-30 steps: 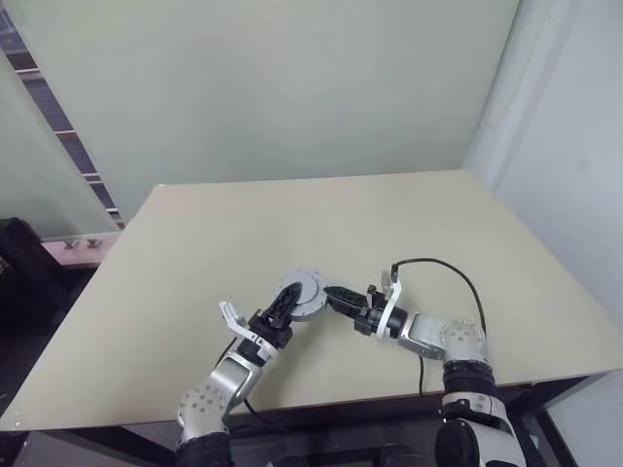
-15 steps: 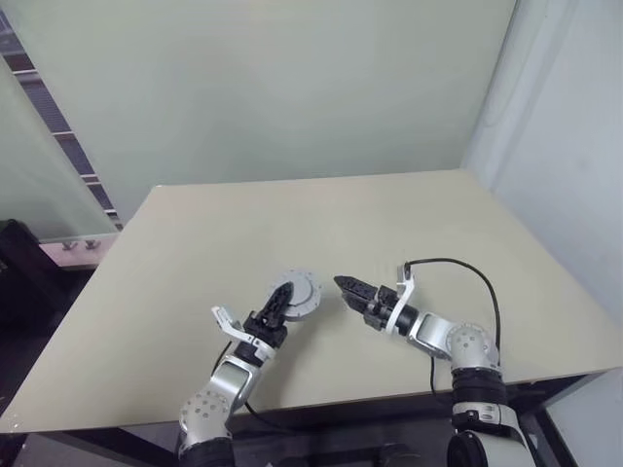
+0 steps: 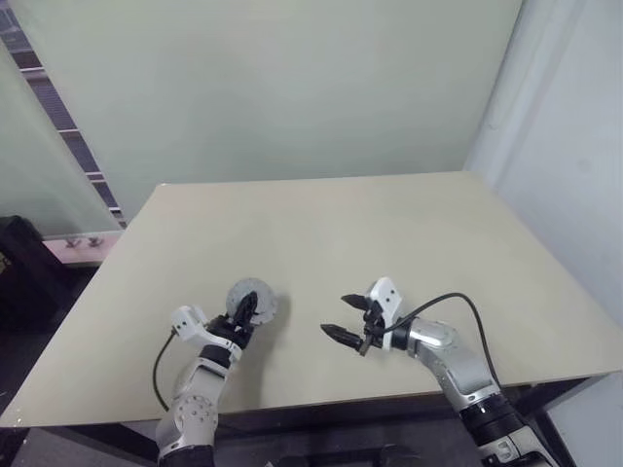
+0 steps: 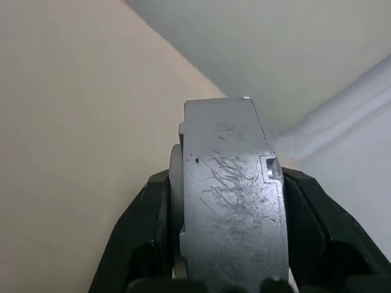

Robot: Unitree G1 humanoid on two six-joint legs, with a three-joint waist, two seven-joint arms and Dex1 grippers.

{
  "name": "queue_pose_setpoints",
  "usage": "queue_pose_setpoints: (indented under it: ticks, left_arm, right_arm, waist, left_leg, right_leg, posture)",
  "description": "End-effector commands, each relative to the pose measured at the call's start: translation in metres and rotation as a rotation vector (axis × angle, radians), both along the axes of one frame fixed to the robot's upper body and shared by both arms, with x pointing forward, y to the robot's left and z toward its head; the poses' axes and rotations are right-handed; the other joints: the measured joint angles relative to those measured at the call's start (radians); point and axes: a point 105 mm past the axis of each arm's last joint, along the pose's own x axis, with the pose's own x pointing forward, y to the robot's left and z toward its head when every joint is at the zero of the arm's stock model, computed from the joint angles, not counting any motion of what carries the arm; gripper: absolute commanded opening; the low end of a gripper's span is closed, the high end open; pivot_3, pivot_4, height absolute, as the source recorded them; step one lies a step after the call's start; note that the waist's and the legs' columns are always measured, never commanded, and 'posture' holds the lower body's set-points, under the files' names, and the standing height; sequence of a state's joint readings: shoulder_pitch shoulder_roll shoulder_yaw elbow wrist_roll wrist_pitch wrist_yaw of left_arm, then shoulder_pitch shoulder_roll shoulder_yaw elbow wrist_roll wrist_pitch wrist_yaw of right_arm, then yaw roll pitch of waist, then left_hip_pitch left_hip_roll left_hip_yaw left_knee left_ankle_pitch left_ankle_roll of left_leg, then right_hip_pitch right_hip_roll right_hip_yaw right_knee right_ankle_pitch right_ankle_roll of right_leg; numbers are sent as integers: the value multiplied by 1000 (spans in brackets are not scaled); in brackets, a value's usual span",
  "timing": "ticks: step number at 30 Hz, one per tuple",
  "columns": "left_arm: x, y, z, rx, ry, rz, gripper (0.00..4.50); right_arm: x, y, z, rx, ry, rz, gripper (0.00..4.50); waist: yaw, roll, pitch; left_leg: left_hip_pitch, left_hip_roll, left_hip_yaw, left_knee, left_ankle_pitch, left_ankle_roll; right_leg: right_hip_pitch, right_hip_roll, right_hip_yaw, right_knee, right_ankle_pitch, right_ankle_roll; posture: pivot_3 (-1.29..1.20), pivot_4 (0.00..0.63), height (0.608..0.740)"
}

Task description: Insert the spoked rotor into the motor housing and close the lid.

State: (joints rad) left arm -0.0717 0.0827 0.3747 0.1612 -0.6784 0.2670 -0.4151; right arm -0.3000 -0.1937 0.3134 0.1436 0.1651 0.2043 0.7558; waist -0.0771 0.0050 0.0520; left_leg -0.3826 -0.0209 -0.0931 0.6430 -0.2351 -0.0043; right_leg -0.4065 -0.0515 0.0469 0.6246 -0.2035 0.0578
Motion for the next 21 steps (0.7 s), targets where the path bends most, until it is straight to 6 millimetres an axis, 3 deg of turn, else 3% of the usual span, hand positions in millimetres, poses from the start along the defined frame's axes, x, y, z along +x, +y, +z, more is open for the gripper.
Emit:
queue_pose_setpoints:
  ticks: [1,12,19,21]
  left_arm:
    - [12,16,23,111,-81,55,2012]
    - [13,23,4,211,3,112,2012]
    - [11,38,-14,342,114,168,4311]
    - [9,45,-15,381,125,196,4437]
  right_arm:
    - [0,6,11,-13,-123,26,4500]
    - [-1,8,3,-51,-165,34,4500]
    - [1,7,2,-58,-162,21,4500]
    - [1,7,2,-59,-161,20,4500]
  waist:
    - [8,-2,0]
    - [28,-4,0]
    - [28,-5,-1]
    - [28,-5,-1]
  left_leg:
    - [0,0,0,0,0,0]
    - [0,0,-1,1,0,0]
    - [4,0,0,1,0,0]
    - [5,0,0,1,0,0]
  right_leg:
    - [0,0,0,0,0,0]
    - [1,0,-1,1,2,0]
    - [4,0,0,1,2,-1]
    - [5,0,0,1,2,-1]
  posture:
    - [0,0,740]
    - [0,0,740]
    - [0,0,740]
    - [0,0,740]
